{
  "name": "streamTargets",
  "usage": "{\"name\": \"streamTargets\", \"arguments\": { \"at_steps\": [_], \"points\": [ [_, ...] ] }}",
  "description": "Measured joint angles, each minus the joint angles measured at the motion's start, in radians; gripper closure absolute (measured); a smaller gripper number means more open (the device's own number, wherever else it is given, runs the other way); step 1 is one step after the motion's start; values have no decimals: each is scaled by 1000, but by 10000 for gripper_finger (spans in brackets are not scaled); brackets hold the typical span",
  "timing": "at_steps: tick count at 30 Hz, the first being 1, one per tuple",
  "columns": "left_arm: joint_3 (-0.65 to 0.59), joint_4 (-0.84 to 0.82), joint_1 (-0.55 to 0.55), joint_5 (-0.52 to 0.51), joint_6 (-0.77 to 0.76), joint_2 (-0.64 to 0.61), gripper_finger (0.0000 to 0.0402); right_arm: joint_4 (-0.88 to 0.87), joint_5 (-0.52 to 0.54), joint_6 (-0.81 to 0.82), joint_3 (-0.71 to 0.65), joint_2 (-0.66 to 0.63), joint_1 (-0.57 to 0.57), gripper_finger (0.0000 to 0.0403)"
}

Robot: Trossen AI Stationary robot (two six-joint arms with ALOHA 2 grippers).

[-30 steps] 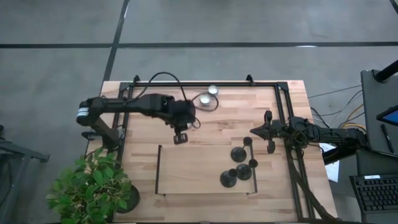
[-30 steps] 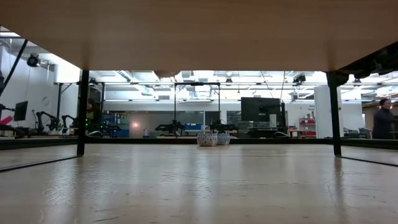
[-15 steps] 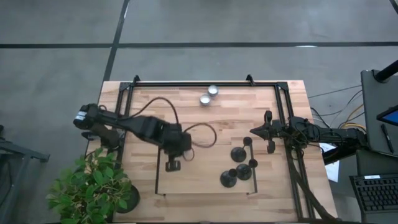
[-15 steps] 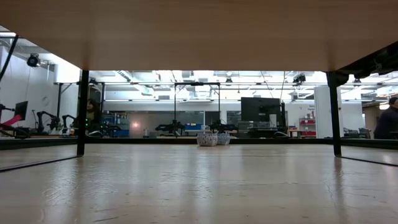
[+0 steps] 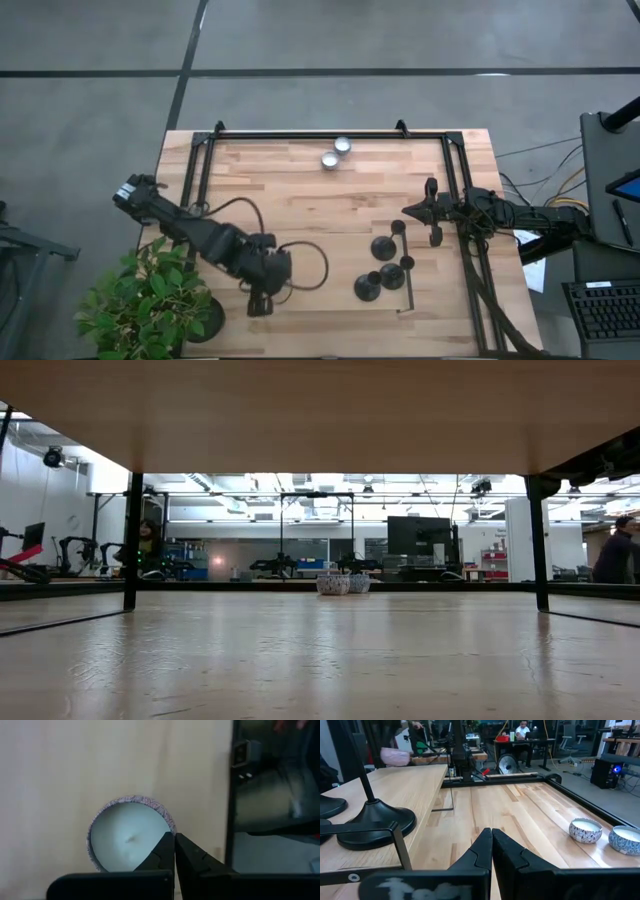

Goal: Pick & Place candle stick holders
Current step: Put the pink scented candle on the shelf, then put the white scented candle on the shelf aligned with the pink scented candle

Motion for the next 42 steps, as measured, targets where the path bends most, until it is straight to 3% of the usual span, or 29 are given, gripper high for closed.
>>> {"name": "streamTargets", "arguments": {
  "at_steps": [9,13,27,42],
  "points": [
    [-6,29,-126,-36,-165,3,401,0,0,0,0,0,0,394],
    [-6,48,-135,-73,-166,11,401,0,0,0,0,0,0,394],
    [-7,67,-135,-45,-225,58,399,0,0,0,0,0,0,394],
    [-1,63,-122,-71,-217,47,299,0,0,0,0,0,0,394]
  ]
}}
